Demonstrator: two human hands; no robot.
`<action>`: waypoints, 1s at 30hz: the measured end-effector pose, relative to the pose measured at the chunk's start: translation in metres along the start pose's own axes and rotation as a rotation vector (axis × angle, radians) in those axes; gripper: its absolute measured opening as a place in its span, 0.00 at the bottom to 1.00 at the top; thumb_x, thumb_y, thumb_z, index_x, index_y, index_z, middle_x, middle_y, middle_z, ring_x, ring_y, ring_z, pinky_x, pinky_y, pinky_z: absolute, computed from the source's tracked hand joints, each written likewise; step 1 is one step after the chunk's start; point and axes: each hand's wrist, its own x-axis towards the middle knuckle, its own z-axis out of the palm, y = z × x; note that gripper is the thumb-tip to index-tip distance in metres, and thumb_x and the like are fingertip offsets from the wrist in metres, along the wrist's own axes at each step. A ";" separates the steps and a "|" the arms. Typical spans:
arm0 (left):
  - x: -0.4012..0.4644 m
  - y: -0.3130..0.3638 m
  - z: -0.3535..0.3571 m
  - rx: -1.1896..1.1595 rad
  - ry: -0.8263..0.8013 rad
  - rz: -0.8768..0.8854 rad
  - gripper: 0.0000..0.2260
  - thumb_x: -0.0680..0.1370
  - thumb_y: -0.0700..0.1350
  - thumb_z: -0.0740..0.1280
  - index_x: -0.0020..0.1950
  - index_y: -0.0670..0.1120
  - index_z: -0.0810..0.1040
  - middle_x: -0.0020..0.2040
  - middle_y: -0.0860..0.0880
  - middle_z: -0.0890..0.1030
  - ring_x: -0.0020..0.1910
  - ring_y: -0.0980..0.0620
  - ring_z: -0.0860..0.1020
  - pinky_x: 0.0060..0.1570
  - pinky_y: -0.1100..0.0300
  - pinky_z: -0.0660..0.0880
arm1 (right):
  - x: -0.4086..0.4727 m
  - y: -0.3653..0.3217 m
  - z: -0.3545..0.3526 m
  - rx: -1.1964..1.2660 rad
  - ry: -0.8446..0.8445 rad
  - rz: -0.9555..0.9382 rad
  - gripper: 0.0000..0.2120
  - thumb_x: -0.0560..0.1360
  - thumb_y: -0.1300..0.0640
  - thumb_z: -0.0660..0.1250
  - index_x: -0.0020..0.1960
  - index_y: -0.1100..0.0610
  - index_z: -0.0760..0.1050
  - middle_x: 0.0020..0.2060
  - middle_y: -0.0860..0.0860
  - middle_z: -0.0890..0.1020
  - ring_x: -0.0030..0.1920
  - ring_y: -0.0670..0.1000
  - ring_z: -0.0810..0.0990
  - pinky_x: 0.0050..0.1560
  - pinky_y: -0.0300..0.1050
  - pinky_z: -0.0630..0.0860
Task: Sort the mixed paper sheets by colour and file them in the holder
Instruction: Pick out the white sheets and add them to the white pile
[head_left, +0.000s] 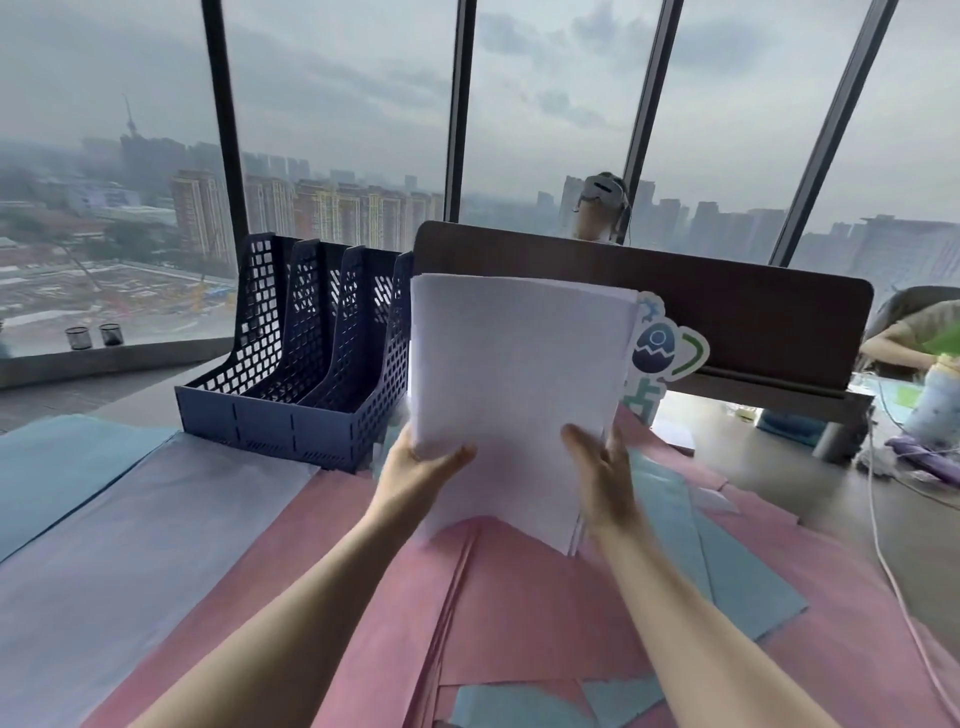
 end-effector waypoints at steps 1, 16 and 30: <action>-0.003 -0.006 0.001 0.021 0.003 -0.026 0.16 0.67 0.45 0.78 0.53 0.51 0.79 0.46 0.50 0.86 0.48 0.50 0.84 0.49 0.56 0.80 | -0.002 0.006 0.000 0.023 0.002 0.020 0.36 0.72 0.50 0.72 0.75 0.60 0.64 0.62 0.54 0.79 0.57 0.45 0.80 0.60 0.42 0.76; -0.011 0.077 -0.152 0.130 0.129 -0.053 0.09 0.67 0.43 0.70 0.44 0.42 0.76 0.39 0.44 0.82 0.31 0.52 0.79 0.32 0.61 0.78 | -0.051 -0.059 0.109 -0.120 -0.253 -0.166 0.13 0.72 0.68 0.61 0.51 0.57 0.77 0.40 0.50 0.82 0.35 0.48 0.76 0.34 0.43 0.71; -0.049 0.046 -0.354 1.025 0.338 -0.463 0.08 0.72 0.36 0.69 0.33 0.43 0.79 0.35 0.45 0.78 0.37 0.48 0.76 0.34 0.64 0.68 | -0.140 -0.013 0.270 -0.271 -0.815 0.428 0.03 0.76 0.67 0.60 0.48 0.65 0.72 0.37 0.63 0.78 0.23 0.52 0.80 0.20 0.40 0.73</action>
